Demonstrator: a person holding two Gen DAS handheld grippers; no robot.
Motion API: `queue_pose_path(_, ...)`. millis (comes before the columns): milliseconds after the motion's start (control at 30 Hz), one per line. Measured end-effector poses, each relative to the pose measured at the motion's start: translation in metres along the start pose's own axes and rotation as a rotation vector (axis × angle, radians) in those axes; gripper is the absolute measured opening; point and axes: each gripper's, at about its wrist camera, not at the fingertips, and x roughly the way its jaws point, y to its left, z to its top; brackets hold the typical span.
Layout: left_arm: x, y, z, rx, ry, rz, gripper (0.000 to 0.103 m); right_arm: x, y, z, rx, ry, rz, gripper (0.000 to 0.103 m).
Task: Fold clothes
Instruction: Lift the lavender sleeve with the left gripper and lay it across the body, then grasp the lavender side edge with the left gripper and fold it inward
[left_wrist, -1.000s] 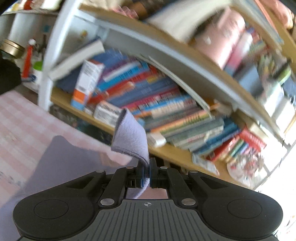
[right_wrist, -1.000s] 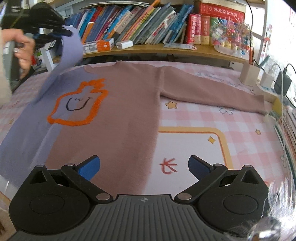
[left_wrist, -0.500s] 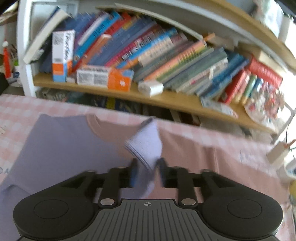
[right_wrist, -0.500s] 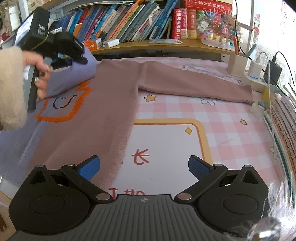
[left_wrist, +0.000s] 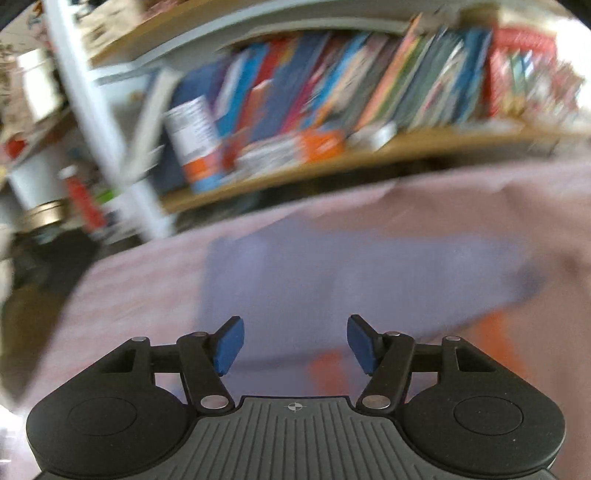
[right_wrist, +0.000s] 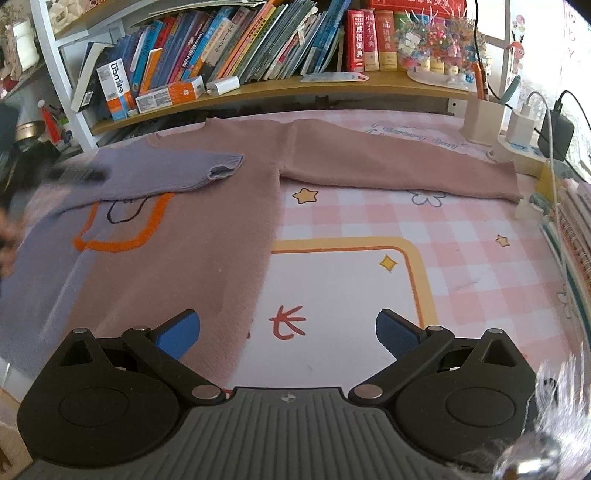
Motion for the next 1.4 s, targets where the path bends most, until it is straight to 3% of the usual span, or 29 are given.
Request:
queue_pose_path(100, 0.003, 0.03, -0.02, 0.03, 0.048, 0.093, 0.048, 0.004, 0.003, 0.002, 0.007, 0.001, 0.006, 0.103)
queue_pose_path(167, 0.008, 0.04, -0.027, 0.058, 0.072, 0.115, 0.043, 0.008, 0.006, 0.004, 0.008, 0.004, 0.008, 0.103)
queue_pose_path(367, 0.03, 0.039, -0.028, 0.167, 0.073, 0.121, 0.043, 0.009, 0.022, 0.006, -0.007, 0.0, -0.009, 0.103)
queue_pose_path(567, 0.045, 0.056, -0.026, 0.082, 0.069, 0.04, 0.021, 0.007, 0.03, 0.001, 0.029, 0.012, -0.064, 0.103)
queue_pose_path(833, 0.033, 0.095, -0.039, -0.081, 0.104, -0.112, 0.022, 0.007, 0.038, -0.002, 0.136, 0.001, -0.128, 0.098)
queue_pose_path(967, 0.032, 0.112, -0.051, -0.152, 0.11, -0.156, 0.021, 0.013, 0.045, -0.003, 0.162, 0.024, -0.135, 0.078)
queue_pose_path(1033, 0.033, 0.118, -0.053, -0.205, 0.109, -0.18, 0.018, 0.016, 0.049, -0.002, 0.164, 0.037, -0.137, 0.059)
queue_pose_path(1133, 0.035, 0.124, -0.055, -0.261, 0.104, -0.21, 0.008, 0.021, 0.054, -0.002, 0.164, 0.059, -0.143, 0.042)
queue_pose_path(1400, 0.035, 0.148, -0.058, -0.283, 0.085, -0.195, 0.007, 0.028, 0.073, -0.001, 0.14, 0.053, -0.121, 0.02)
